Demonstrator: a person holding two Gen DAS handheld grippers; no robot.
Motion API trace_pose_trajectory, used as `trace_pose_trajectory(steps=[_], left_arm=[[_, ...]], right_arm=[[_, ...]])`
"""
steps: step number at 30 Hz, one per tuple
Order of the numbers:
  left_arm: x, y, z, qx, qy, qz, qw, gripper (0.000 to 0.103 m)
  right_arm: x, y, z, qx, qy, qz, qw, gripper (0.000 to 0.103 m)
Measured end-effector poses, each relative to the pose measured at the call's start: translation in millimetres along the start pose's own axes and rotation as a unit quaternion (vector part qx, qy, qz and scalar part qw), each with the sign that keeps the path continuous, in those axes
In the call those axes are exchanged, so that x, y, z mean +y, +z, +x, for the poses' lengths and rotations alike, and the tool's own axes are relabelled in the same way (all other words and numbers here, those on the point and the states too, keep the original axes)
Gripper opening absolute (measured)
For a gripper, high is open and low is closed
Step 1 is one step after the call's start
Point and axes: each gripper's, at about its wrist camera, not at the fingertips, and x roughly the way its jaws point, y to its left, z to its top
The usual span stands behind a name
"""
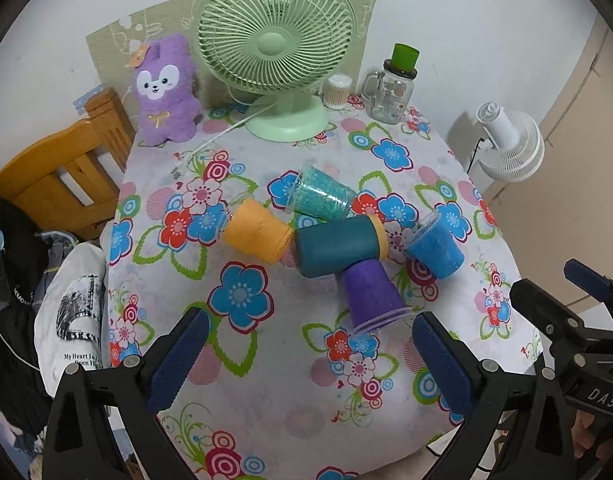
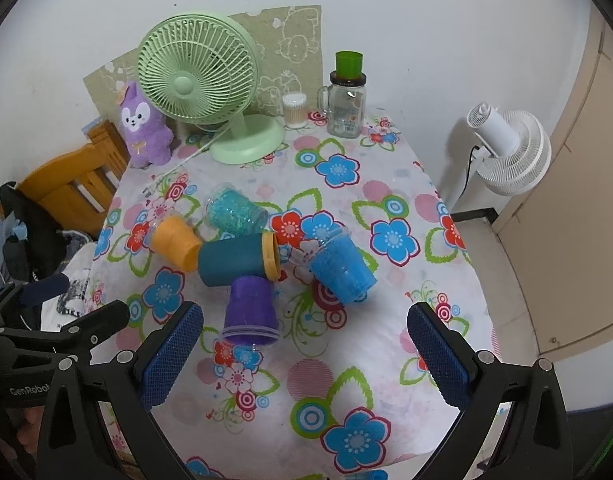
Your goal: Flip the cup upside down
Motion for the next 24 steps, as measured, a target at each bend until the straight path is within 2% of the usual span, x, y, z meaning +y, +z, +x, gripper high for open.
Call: trace_pose_trajectory(steps=[5,13,24], left_arm=[[-3,9,10,0.008,-0.003,0.012,0.9999,0.102],[-1,32,31,0.020,0.000,0.004,0.9998,0.103],[-8,72,88,0.059,0.015,0.007,0.9981,0.103]], right_arm=[[0,10,13,0.011,-0.005,-0.002,1.000,0.103],[-8,34,43,0.030,-0.002,0.000,1.000,0.103],[-21,80,95,0.045,0.012,-0.008,0.999,0.103]])
